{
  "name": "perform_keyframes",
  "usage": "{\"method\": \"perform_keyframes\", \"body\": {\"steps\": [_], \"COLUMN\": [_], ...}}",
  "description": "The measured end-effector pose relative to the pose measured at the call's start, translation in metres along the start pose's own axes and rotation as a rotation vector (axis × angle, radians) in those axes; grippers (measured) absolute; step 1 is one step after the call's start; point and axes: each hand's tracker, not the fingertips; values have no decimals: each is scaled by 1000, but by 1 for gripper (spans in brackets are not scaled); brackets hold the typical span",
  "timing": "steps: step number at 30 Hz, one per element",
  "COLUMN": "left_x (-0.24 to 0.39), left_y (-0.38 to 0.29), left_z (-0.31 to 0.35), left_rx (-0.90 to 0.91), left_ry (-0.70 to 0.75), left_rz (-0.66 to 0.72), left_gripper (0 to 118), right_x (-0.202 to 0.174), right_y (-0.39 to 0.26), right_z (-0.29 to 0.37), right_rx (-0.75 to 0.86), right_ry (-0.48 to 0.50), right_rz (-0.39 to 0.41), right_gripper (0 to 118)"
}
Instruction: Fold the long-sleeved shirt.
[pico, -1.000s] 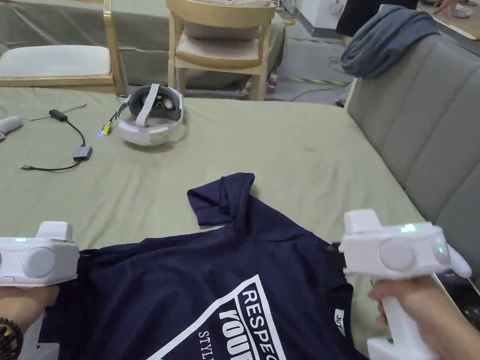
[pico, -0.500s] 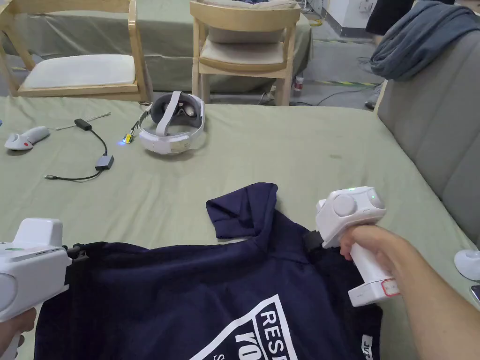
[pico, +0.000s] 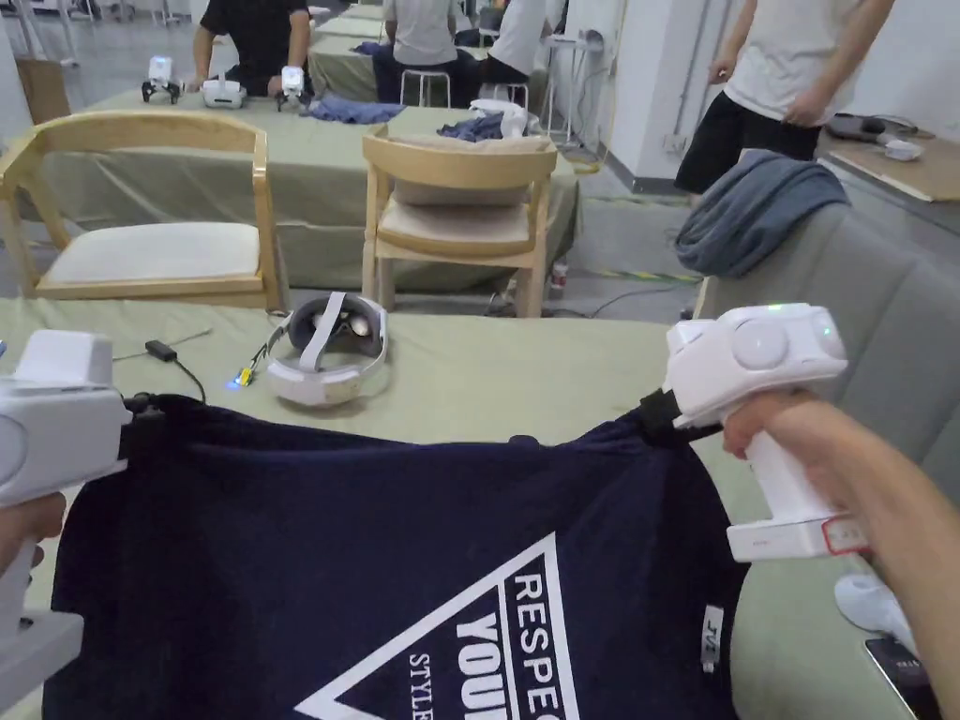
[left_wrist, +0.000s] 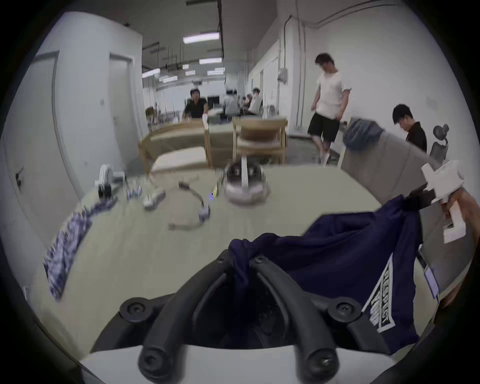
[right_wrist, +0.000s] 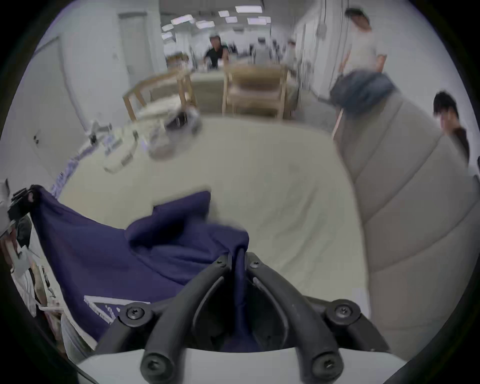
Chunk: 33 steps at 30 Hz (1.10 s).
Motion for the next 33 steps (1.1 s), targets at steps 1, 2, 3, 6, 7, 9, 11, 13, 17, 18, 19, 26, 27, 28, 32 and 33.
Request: {"method": "perform_keyframes", "body": {"steps": [1,2,3,6,7,9,11,13,17,18,19,26,27,28,32,33], "left_x": [0,-3,-5,-6,-7,-11,-9,-6,-6,-6,-5,13,14,14,13,15], "left_y": [19,42,66,137,159,204,246,277,318,325,331,356,353,349,308,292], "left_z": [8,19,29,54,63,73,89,100,109,110,111,109,106,103,71,59], "left_rx": [38,80,115,226,262,304,356,424,434,440,437,476,474,470,396,364], "left_ry": [4,-6,-17,3,-8,0,28,12,-5,-4,10,29,29,30,0,4], "left_rz": [-7,26,31,31,39,62,34,36,143,161,159,89,79,78,84,87], "left_gripper": [12,12,12,12,12,12,12,12,12,12,12,12,12,12,12,12], "right_x": [1,1,-2,-2,-3,-5,-8,-12,-16,-18,-10,-10,-8,-6,-1,0], "right_y": [21,40,59,114,131,162,192,216,245,250,265,278,274,269,233,221], "right_z": [32,62,91,167,187,225,257,280,310,316,311,308,302,295,236,215], "right_rx": [54,104,151,272,310,375,436,495,566,582,624,636,619,610,484,437], "right_ry": [-25,-50,-69,-126,-144,-184,-218,-265,-315,-318,-324,-392,-389,-381,-343,-335], "right_rz": [18,42,70,91,94,112,111,108,46,46,38,32,33,35,51,39], "right_gripper": [6,6,6,6,6,6,6,6,6,6,6,6,6,6,6,6]}}
